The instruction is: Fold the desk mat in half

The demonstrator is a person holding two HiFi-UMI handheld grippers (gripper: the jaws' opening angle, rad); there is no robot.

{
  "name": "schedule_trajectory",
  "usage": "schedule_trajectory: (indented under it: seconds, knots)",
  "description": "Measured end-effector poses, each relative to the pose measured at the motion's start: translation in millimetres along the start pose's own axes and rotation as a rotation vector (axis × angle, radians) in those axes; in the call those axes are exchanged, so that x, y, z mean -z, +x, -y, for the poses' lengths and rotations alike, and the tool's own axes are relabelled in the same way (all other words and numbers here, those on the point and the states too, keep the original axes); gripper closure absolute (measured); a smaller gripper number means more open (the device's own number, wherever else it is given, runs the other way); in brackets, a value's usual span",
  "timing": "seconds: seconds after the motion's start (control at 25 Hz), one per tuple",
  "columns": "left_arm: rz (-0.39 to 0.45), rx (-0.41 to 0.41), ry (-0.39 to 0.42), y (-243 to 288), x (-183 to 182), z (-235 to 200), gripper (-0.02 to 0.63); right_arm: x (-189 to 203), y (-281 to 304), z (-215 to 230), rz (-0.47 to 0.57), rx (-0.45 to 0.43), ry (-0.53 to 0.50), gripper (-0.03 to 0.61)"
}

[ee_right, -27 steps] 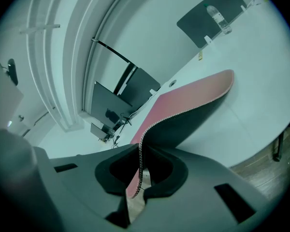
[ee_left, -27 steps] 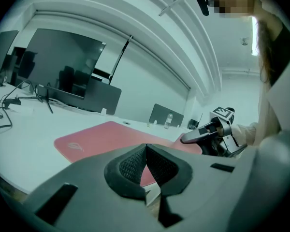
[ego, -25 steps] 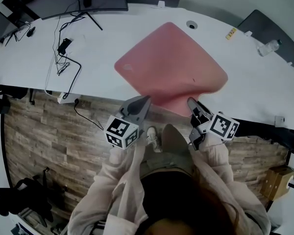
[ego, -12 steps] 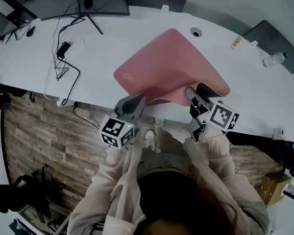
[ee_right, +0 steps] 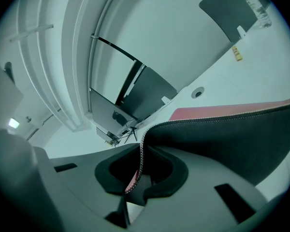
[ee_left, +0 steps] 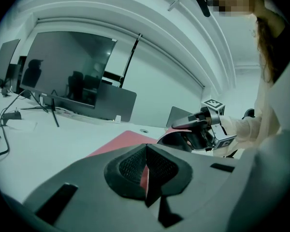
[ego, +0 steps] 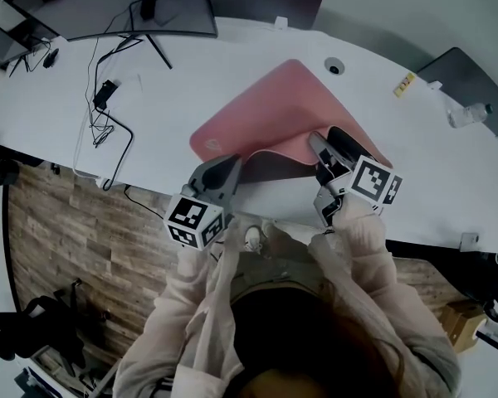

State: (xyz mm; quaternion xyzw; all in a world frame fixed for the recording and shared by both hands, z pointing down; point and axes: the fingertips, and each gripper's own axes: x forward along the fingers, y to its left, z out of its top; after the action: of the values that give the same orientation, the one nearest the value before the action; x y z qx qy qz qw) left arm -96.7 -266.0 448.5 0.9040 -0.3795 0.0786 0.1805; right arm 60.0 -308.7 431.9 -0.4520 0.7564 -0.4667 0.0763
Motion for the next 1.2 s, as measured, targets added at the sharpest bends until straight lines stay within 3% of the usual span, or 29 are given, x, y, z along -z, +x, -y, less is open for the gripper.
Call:
schedule_trajectory:
  seconds: [0.8, 1.2]
  knots:
    - [-0.024, -0.032, -0.008, 59, -25, -39, 0.588, -93, 100, 51, 0.011, 0.048, 0.018, 0.532]
    - [-0.047, -0.062, -0.021, 83, -28, -58, 0.588, -118, 153, 85, 0.013, 0.077, 0.079, 0.534]
